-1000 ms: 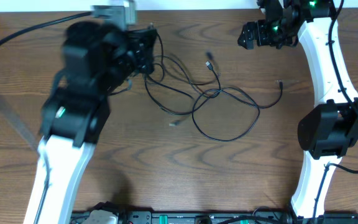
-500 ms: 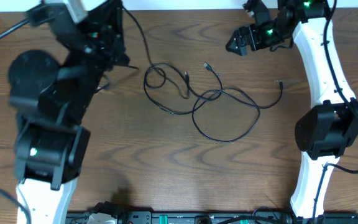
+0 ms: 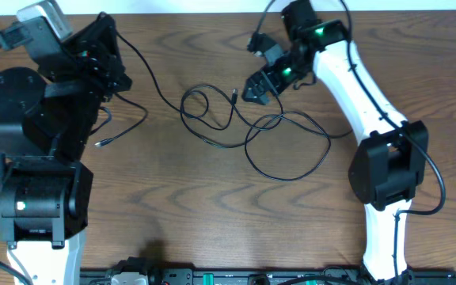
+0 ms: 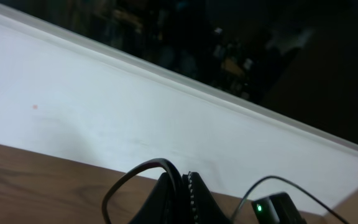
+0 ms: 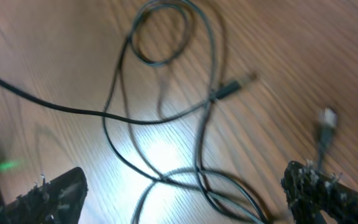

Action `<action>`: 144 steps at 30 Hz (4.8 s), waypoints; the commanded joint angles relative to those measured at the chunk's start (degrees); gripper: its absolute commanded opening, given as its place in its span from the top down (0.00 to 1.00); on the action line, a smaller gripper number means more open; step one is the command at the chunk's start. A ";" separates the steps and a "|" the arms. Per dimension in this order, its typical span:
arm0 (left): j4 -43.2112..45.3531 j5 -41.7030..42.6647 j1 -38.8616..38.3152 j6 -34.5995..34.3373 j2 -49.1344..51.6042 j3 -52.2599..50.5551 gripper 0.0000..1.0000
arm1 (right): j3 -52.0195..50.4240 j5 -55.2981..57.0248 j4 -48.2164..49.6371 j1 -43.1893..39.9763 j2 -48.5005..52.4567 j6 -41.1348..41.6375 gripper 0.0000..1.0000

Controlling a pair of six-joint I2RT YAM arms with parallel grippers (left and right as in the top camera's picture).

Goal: Untangle cables

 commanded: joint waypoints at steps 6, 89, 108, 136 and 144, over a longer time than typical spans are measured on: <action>-1.64 -0.35 3.58 -0.72 -1.60 0.37 0.93 | -8.85 -1.86 10.95 9.42 0.02 -6.19 0.01; -5.40 29.99 -2.58 -43.60 26.80 0.37 0.93 | -15.85 -18.99 34.36 9.33 -19.37 27.65 0.84; -5.62 29.94 -2.67 -45.88 26.80 0.37 0.92 | -15.85 -11.67 40.44 11.10 -15.28 27.17 0.69; -5.64 24.74 -2.51 -14.47 26.82 0.37 0.32 | 27.34 -11.82 22.36 -38.42 -19.50 47.12 0.99; -5.64 24.72 -2.51 -14.47 27.71 0.35 0.31 | 27.26 -15.26 25.88 -45.88 -19.28 54.05 0.99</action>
